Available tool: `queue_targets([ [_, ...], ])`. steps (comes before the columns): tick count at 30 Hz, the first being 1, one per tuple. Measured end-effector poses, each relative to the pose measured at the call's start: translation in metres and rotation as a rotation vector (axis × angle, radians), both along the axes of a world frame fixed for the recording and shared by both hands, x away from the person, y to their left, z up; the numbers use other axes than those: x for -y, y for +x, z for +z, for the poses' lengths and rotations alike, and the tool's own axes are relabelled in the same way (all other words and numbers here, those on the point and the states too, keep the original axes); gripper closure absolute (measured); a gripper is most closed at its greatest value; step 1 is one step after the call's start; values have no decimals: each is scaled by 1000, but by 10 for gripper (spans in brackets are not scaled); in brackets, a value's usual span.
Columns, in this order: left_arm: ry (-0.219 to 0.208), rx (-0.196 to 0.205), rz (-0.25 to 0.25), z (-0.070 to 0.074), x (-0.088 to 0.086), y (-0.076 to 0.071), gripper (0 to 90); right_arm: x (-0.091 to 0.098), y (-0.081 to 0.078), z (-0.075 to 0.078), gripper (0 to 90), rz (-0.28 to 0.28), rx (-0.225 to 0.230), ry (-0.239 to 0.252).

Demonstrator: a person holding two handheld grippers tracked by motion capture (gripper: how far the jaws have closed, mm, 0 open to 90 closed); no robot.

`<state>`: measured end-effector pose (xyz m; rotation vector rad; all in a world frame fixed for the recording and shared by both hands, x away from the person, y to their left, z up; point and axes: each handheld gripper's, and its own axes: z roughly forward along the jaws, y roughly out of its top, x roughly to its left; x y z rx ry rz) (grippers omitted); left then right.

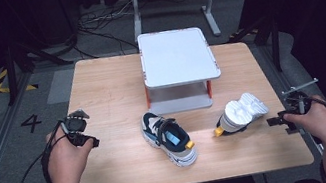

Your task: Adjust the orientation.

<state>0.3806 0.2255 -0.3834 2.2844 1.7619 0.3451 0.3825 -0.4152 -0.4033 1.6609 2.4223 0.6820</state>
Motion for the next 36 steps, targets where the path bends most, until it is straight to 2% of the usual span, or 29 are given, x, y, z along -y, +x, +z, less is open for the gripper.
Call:
queue_targets([
  [2,-28,32,-5,2,1,-2,374,2,-1,1,369,-16,-3,8],
  [6,-20,38,-22,4,3,-3,387,3,-2,1,370,-31,5,17],
  [8,-32,47,-30,6,6,-4,386,3,-2,2,356,-33,11,21],
  [13,-80,63,-59,14,13,-3,375,1,-1,-1,322,-32,18,-4],
  [16,-73,77,-77,20,17,-1,370,1,-1,-7,317,-34,6,-11],
  [18,-88,81,-86,23,22,-2,369,2,-2,-10,319,-37,-11,-23],
  [20,-106,82,-106,28,28,-3,369,2,-1,-11,319,-39,-3,-26],
  [22,-121,99,-128,33,35,-5,368,1,0,-11,319,-43,2,-23],
  [23,-132,114,-157,37,39,-6,366,1,0,-11,319,-40,4,-20],
  [24,-145,121,-164,39,43,-7,360,0,0,-12,315,-45,4,-8],
  [27,-183,116,-237,48,58,-7,355,-2,0,-13,314,-53,1,1],
  [28,-183,116,-237,48,58,-7,348,-2,0,-13,314,-53,1,1],
  [30,-187,104,-311,52,72,-6,336,-2,-1,-14,316,-51,0,-2],
  [32,-194,102,-362,53,89,-6,323,0,-4,-14,318,-52,3,-4],
  [34,-197,103,-377,54,94,-6,307,1,-5,-14,319,-54,3,-2],
  [36,-209,110,-422,54,107,-4,302,2,-7,-14,322,-63,1,-6],
])
